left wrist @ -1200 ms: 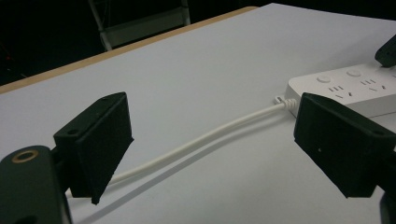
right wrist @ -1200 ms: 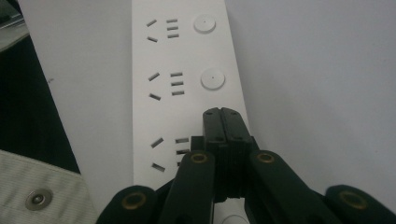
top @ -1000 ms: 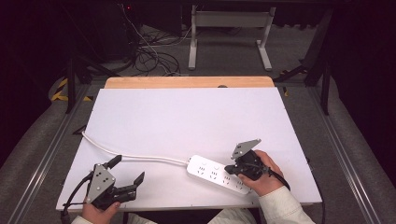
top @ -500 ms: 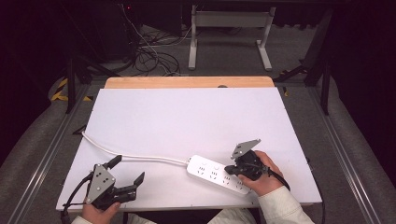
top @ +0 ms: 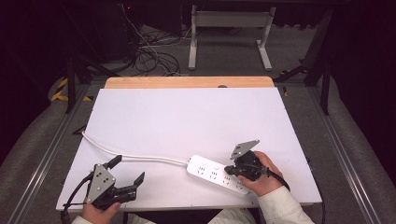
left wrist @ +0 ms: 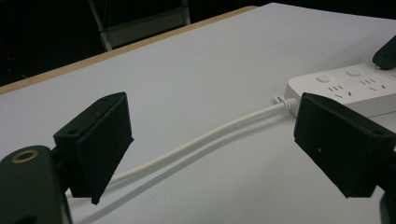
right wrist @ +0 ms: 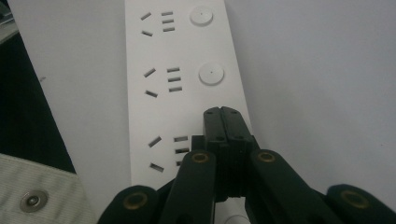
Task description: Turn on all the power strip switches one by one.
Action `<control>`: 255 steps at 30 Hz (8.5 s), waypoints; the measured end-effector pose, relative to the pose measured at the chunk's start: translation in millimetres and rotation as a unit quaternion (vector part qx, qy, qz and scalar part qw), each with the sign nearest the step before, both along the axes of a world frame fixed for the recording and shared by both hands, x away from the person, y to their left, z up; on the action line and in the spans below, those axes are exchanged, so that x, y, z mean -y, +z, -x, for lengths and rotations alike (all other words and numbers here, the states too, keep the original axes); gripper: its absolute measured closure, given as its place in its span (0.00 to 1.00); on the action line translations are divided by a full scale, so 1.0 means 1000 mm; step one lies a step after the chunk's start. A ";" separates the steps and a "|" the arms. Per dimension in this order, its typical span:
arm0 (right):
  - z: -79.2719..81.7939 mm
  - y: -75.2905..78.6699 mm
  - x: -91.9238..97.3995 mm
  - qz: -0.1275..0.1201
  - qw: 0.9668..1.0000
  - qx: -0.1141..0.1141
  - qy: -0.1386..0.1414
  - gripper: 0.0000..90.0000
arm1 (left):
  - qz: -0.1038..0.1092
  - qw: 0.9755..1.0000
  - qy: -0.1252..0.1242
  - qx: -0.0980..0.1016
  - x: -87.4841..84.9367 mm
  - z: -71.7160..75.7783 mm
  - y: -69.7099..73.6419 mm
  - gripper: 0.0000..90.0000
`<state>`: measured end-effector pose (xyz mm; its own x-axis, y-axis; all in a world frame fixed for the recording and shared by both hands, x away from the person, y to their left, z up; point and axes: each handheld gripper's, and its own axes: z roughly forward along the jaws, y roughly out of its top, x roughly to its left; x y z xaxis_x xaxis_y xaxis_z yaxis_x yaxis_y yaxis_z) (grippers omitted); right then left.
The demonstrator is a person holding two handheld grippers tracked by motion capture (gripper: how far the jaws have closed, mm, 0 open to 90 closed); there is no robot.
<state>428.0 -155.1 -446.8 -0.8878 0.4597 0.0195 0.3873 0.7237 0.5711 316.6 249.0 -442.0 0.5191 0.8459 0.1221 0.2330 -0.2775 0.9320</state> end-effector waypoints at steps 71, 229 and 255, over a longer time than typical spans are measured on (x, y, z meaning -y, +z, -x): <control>-0.009 0.000 -0.035 -0.018 1.000 0.024 0.005 1.00 | 0.000 1.000 -0.002 -0.003 0.000 -0.001 0.000 0.13; -0.009 0.038 -0.025 -0.181 0.976 0.117 -0.025 0.25 | 0.000 1.000 0.003 -0.001 -0.002 0.000 0.001 0.13; -0.004 0.014 0.071 -0.260 0.950 0.155 -0.083 0.11 | 0.007 1.000 0.001 -0.003 -0.004 -0.001 0.000 0.13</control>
